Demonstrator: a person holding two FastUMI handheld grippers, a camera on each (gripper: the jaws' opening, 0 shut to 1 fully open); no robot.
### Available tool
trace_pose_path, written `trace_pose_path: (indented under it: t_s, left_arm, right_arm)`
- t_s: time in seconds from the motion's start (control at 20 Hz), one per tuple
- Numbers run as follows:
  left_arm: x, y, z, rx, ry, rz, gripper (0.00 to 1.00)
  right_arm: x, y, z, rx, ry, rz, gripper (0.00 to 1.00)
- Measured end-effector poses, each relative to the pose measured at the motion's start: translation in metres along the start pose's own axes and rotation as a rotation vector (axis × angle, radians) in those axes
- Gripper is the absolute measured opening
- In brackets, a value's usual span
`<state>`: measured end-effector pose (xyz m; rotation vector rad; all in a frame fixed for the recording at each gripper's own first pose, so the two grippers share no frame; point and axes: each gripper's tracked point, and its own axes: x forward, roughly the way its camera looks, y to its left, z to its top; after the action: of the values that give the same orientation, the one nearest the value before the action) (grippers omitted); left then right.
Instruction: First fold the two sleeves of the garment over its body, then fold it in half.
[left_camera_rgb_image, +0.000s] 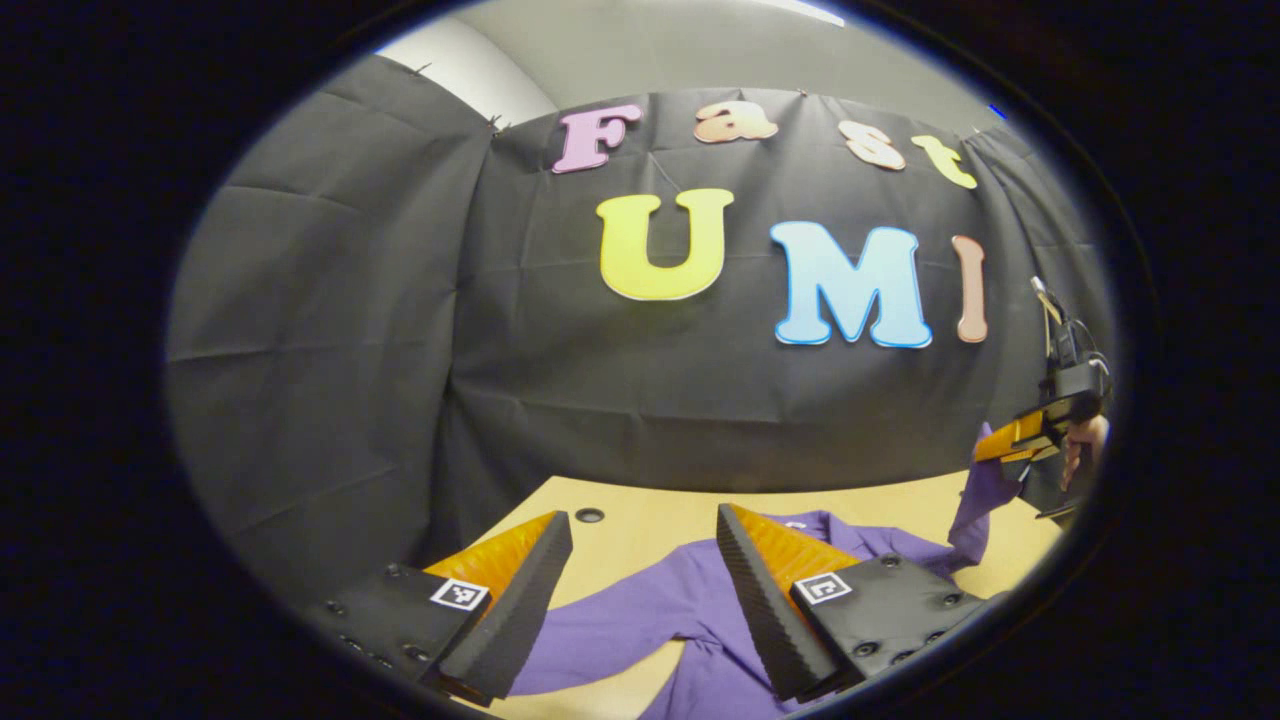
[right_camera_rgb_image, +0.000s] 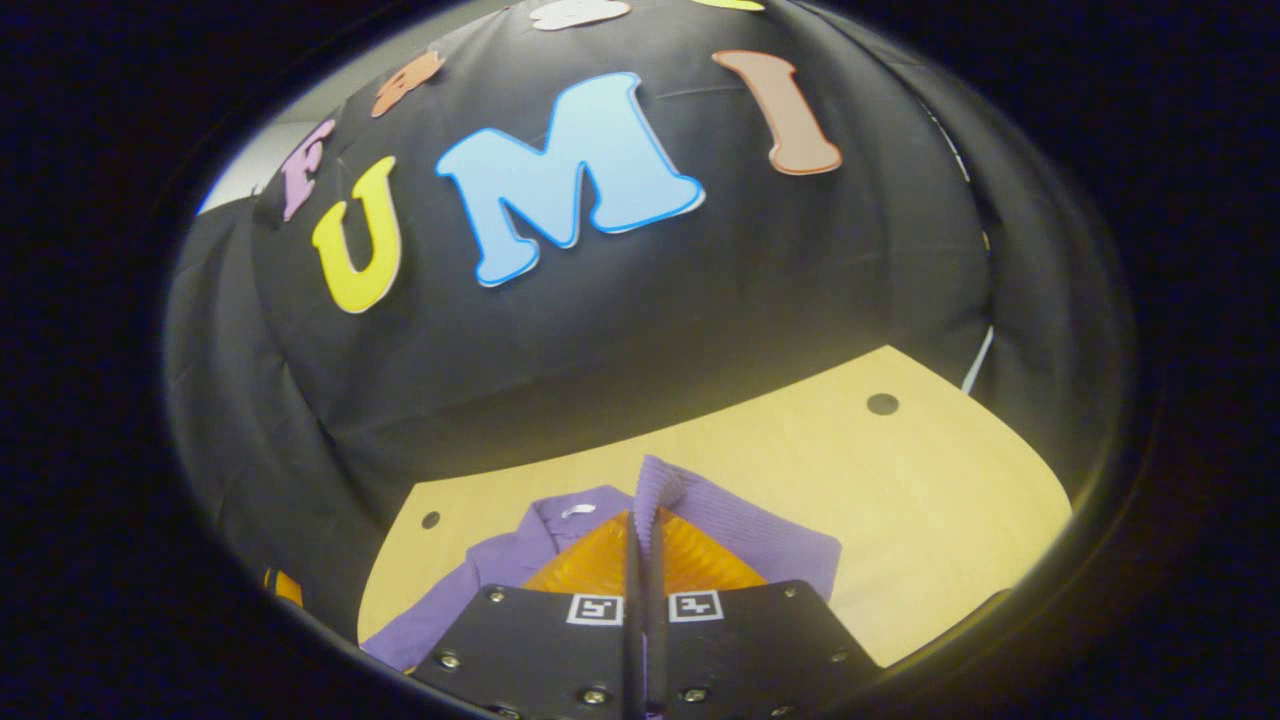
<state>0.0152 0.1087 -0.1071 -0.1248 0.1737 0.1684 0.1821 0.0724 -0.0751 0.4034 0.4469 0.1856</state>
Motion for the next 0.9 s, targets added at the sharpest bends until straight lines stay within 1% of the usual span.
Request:
trace_pose_path:
  t_s: [0.25, 0.3, 0.45, 0.65, 0.9]
  left_arm:
    - [-0.005, 0.030, -0.002, -0.016, 0.005, 0.049, 0.96]
    - [-0.007, 0.036, -0.005, -0.020, 0.010, 0.059, 0.96]
    - [-0.010, 0.054, -0.013, -0.028, 0.028, 0.083, 0.96]
    - [-0.013, 0.076, -0.016, -0.023, 0.027, 0.107, 0.96]
    - [-0.022, 0.103, -0.025, -0.035, 0.037, 0.144, 0.96]
  right_arm:
    - [0.022, 0.082, -0.019, -0.096, 0.035, 0.131, 0.02]
    - [0.025, 0.092, -0.029, -0.113, 0.050, 0.159, 0.02]
    - [0.040, 0.129, -0.055, -0.188, 0.091, 0.208, 0.02]
    - [0.060, 0.164, -0.096, -0.305, 0.155, 0.243, 0.02]
    - [0.080, 0.184, -0.144, -0.401, 0.228, 0.241, 0.02]
